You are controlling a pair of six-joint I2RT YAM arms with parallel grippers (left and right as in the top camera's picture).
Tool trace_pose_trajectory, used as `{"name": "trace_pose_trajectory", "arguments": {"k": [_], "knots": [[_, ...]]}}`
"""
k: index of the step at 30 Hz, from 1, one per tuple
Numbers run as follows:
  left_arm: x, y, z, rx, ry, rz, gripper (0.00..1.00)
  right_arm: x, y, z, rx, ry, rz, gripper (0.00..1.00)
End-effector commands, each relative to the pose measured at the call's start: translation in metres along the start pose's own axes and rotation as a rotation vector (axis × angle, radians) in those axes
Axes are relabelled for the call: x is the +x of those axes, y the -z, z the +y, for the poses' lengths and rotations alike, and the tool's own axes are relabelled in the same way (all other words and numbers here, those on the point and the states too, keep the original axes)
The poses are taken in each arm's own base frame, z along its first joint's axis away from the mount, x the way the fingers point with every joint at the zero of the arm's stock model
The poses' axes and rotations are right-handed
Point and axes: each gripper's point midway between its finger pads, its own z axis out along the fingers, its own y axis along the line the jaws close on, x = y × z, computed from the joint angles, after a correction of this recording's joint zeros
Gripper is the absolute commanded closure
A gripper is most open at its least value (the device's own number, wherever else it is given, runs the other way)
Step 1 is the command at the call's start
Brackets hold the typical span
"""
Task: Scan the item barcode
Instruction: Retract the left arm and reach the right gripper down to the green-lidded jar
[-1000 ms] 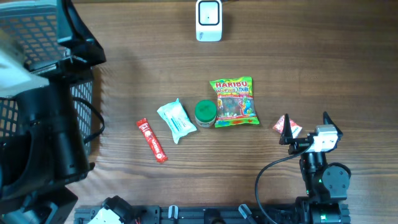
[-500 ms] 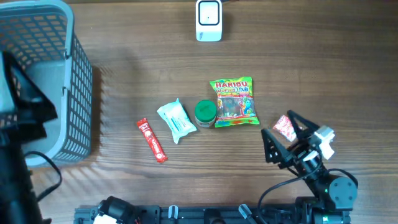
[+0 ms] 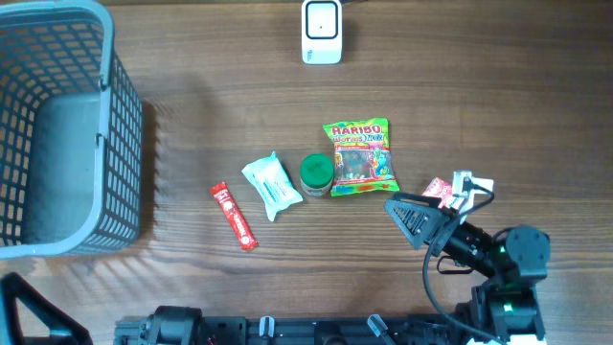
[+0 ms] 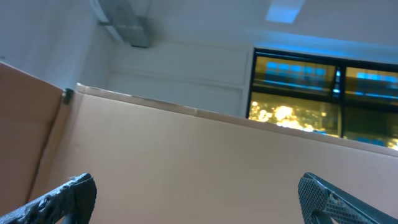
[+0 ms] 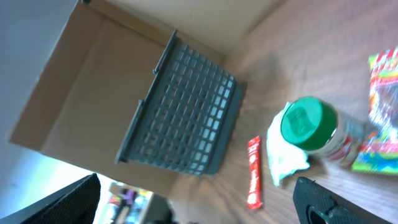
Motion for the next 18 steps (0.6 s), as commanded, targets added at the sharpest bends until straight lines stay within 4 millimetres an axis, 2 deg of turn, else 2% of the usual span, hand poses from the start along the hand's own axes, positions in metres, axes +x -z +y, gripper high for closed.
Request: {"name": "trace_pose_trajectory", "arguments": {"k": [1, 4, 5, 9, 11, 14, 16, 18], "knots": [[-0.005, 0.009, -0.007, 0.057, 0.021, -0.015, 0.00, -0.006, -0.007, 0.017, 0.036, -0.087, 0.042, 0.01], [-0.013, 0.018, -0.007, 0.061, 0.027, -0.042, 0.00, -0.014, -0.011, -0.004, 0.325, -0.131, 0.003, 0.00], [-0.014, 0.019, -0.007, 0.063, 0.028, -0.046, 0.00, -0.017, -0.012, -0.005, 0.395, -0.130, -0.008, 0.00], [-0.014, 0.019, -0.008, 0.076, 0.033, -0.045, 0.00, -0.037, -0.028, 0.012, 0.611, -0.139, -0.040, 0.00], [-0.014, 0.019, -0.008, 0.086, 0.042, -0.042, 0.00, -0.042, -0.045, 0.020, 0.728, -0.172, -0.012, 0.01], [-0.014, 0.019, -0.008, 0.088, 0.043, -0.041, 0.00, -0.042, -0.074, 0.019, 0.846, -0.229, 0.074, 0.00], [-0.014, 0.019, -0.008, 0.088, 0.044, -0.041, 0.00, -0.037, -0.099, 0.020, 0.843, -0.233, 0.176, 0.00], [-0.015, 0.021, -0.008, 0.089, 0.049, -0.047, 0.00, -0.040, -0.135, 0.022, 0.733, -0.108, 0.268, 0.00]]}}
